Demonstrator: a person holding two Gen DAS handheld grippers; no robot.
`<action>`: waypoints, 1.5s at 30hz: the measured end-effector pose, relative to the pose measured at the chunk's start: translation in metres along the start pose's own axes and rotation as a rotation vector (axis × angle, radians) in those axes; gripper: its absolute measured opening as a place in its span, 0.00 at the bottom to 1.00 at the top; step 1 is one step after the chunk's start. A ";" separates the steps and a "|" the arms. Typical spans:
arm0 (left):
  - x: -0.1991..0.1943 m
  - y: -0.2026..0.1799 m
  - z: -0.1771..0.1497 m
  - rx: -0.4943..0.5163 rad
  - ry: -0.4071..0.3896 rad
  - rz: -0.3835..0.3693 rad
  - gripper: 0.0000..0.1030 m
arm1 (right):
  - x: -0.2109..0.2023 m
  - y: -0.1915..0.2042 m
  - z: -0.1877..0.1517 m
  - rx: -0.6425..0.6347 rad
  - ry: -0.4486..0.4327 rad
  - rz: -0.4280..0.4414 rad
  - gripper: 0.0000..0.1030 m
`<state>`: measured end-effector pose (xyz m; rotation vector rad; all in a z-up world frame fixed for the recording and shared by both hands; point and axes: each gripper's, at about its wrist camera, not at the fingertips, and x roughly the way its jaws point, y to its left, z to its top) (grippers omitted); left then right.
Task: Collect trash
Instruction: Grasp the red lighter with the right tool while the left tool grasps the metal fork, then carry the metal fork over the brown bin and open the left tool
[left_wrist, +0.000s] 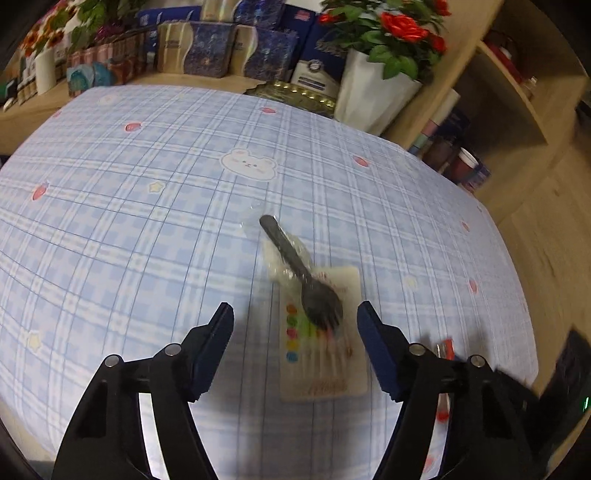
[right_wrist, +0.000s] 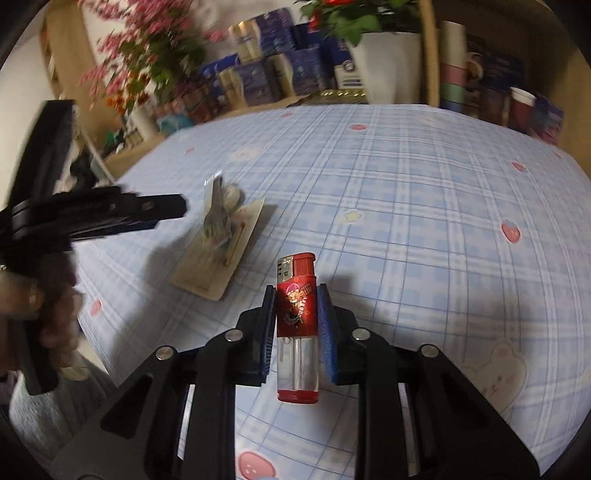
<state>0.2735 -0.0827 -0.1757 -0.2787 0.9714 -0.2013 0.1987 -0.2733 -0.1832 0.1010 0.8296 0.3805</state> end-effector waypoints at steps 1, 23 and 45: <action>0.005 0.000 0.005 -0.021 0.005 0.002 0.65 | -0.001 0.000 -0.001 0.012 -0.008 0.003 0.24; 0.009 -0.005 0.010 0.076 0.001 0.043 0.04 | -0.020 -0.014 -0.020 0.152 -0.045 0.020 0.24; -0.122 0.010 -0.111 0.265 0.006 -0.178 0.04 | -0.077 0.049 -0.037 0.116 -0.092 0.037 0.24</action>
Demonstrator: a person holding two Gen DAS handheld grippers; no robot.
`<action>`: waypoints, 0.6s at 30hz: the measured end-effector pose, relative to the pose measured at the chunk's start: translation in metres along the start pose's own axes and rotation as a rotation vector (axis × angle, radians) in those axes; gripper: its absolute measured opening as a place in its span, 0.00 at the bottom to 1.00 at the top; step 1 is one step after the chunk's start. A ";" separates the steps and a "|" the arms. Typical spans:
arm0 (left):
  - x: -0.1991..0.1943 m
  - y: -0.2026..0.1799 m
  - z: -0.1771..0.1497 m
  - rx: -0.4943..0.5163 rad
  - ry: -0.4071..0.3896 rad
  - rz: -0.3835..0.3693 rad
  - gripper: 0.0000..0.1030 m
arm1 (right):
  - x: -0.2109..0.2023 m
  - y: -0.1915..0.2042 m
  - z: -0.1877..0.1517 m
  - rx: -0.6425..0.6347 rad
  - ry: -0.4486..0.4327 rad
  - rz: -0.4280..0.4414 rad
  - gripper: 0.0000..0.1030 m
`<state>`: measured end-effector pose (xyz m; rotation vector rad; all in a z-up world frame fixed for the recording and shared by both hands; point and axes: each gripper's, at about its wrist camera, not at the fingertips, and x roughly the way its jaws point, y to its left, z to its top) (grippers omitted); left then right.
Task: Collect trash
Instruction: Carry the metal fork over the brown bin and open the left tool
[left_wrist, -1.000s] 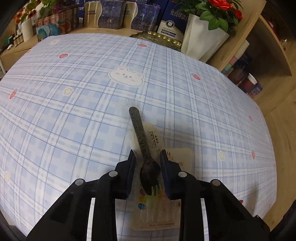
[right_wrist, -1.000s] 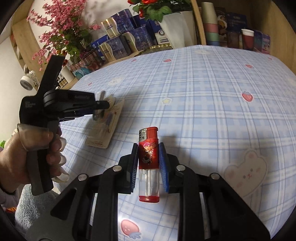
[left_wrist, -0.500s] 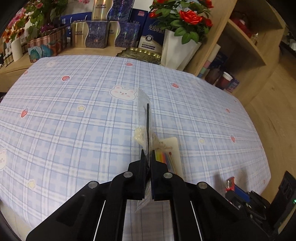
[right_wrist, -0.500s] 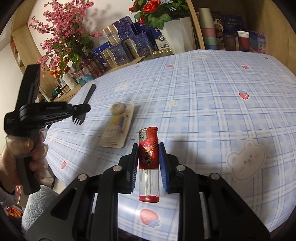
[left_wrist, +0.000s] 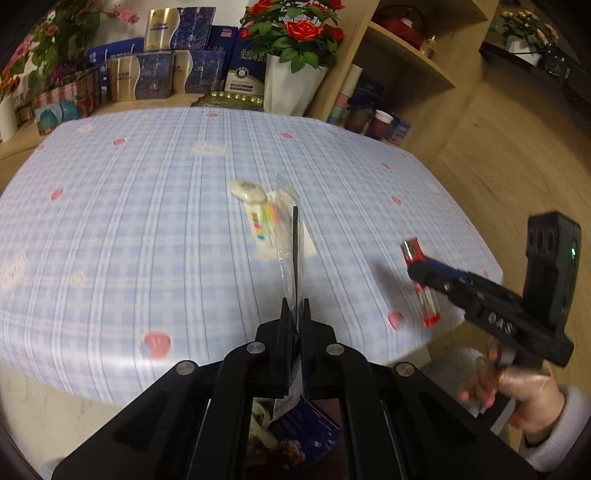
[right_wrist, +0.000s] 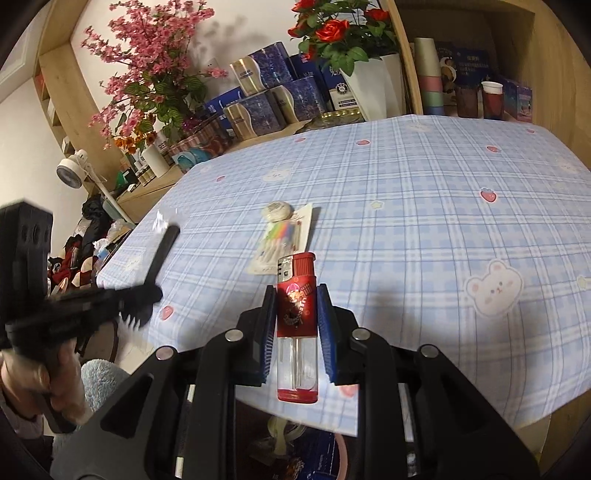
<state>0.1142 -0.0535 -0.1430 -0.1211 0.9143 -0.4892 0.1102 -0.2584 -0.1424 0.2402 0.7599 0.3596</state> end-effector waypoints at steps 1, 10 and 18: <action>-0.001 -0.001 -0.007 0.002 0.006 -0.010 0.04 | -0.003 0.003 -0.003 -0.003 0.000 -0.001 0.24; 0.003 -0.015 -0.087 0.076 0.114 -0.056 0.04 | -0.020 0.021 -0.025 -0.018 -0.003 -0.003 0.14; 0.038 -0.009 -0.135 -0.002 0.232 -0.045 0.04 | -0.018 0.027 -0.039 -0.031 0.015 0.005 0.14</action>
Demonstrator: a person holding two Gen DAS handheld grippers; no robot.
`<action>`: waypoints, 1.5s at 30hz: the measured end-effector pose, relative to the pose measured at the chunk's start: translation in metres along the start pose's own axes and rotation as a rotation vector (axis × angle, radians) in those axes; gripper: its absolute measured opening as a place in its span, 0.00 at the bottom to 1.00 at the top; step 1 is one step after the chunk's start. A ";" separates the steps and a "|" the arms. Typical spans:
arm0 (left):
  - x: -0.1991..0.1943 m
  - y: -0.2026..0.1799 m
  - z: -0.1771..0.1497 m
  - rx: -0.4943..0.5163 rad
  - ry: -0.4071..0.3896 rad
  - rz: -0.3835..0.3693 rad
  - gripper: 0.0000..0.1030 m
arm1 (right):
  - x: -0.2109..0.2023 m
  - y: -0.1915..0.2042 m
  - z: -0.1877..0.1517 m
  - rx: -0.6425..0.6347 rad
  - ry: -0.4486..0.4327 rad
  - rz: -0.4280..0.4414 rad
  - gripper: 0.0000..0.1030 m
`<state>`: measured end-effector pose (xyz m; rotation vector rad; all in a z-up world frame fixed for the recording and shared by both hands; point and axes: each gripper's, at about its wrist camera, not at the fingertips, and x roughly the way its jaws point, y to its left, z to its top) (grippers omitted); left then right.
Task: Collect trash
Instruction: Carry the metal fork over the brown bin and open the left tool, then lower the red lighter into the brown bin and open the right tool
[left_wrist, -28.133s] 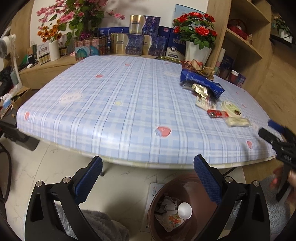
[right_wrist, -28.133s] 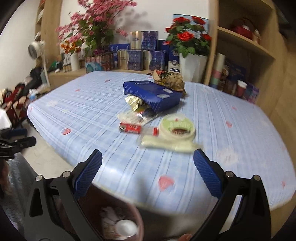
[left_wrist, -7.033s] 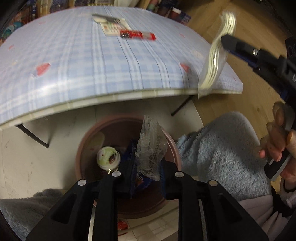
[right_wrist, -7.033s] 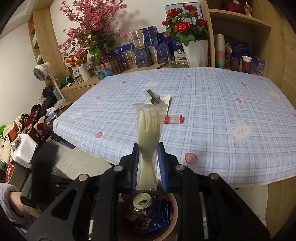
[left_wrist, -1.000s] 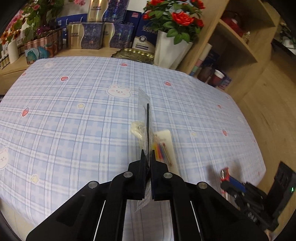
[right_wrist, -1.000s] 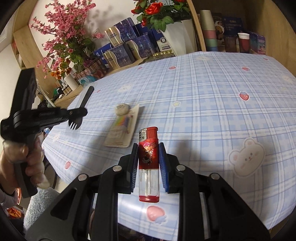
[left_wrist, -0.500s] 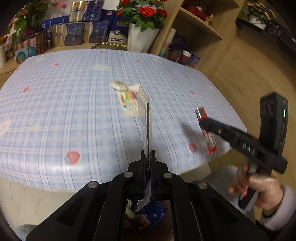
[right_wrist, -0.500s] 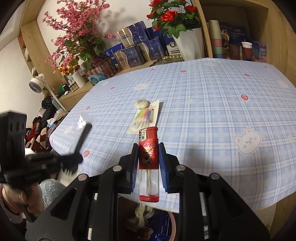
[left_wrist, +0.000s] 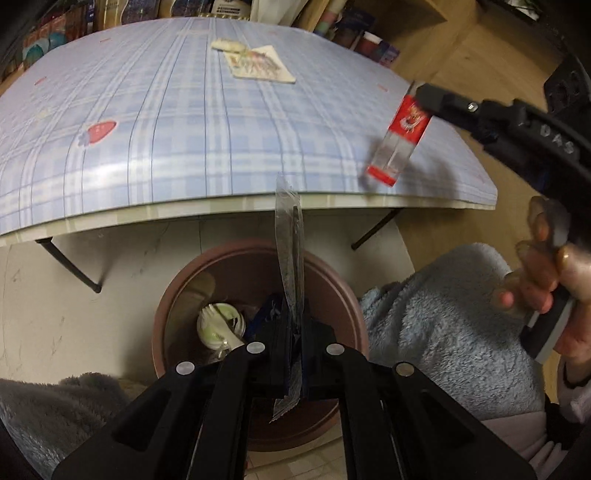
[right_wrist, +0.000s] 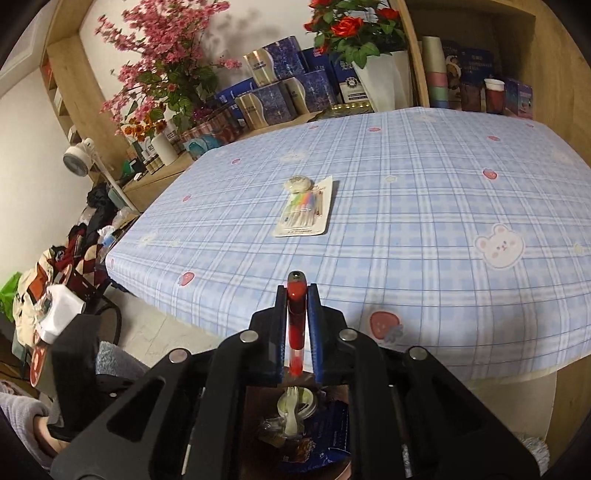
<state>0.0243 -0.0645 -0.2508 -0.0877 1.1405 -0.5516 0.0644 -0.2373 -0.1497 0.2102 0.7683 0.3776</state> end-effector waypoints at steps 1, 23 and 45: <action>0.002 0.001 0.000 -0.007 0.008 -0.003 0.04 | -0.001 0.002 0.000 -0.013 0.001 -0.002 0.14; -0.007 0.023 0.001 -0.111 -0.034 -0.013 0.68 | -0.001 0.015 -0.031 -0.029 0.065 0.010 0.14; -0.116 0.076 -0.006 -0.216 -0.440 0.378 0.94 | 0.069 0.061 -0.098 -0.147 0.416 0.013 0.14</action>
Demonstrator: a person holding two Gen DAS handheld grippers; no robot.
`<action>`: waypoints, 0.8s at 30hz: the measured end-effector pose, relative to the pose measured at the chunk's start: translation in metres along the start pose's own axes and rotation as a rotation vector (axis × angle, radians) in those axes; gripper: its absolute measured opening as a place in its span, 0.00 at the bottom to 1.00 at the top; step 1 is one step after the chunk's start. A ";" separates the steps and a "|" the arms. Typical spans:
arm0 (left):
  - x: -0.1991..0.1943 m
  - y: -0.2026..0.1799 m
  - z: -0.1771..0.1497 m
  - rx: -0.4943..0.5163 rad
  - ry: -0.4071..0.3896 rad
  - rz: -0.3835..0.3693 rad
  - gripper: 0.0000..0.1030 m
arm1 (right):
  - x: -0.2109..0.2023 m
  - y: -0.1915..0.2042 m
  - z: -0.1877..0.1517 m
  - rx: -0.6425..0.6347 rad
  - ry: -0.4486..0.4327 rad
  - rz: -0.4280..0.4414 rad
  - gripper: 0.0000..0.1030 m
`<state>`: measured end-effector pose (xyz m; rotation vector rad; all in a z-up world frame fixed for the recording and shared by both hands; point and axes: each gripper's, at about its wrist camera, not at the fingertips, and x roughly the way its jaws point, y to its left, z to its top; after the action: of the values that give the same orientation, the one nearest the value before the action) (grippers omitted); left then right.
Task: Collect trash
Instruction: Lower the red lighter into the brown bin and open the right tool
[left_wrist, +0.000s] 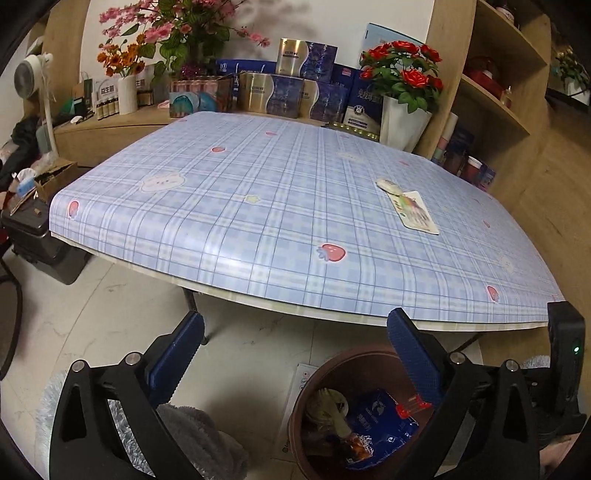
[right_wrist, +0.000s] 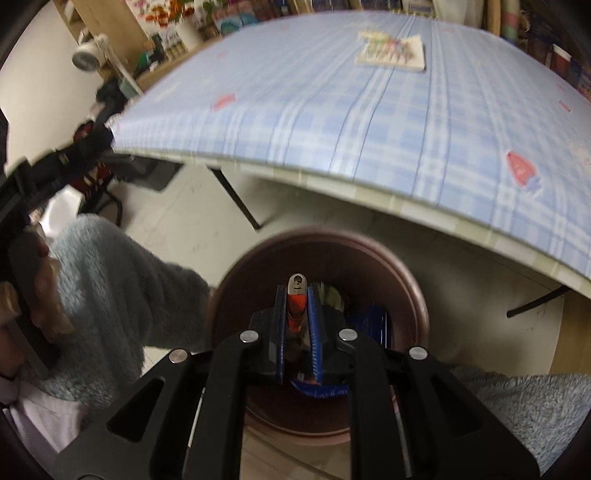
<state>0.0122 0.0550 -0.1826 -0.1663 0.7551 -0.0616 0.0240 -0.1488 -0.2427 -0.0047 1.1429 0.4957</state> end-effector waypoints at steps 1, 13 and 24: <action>0.002 0.000 -0.001 0.001 0.004 -0.001 0.94 | 0.003 0.001 -0.001 -0.001 0.012 -0.007 0.14; 0.006 -0.009 -0.006 0.037 0.014 -0.005 0.94 | 0.010 -0.010 -0.008 0.050 0.046 -0.044 0.39; 0.009 -0.016 -0.007 0.061 0.017 0.006 0.94 | -0.021 -0.019 0.002 0.073 -0.095 -0.126 0.94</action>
<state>0.0141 0.0377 -0.1915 -0.1052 0.7703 -0.0800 0.0268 -0.1733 -0.2286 0.0098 1.0597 0.3389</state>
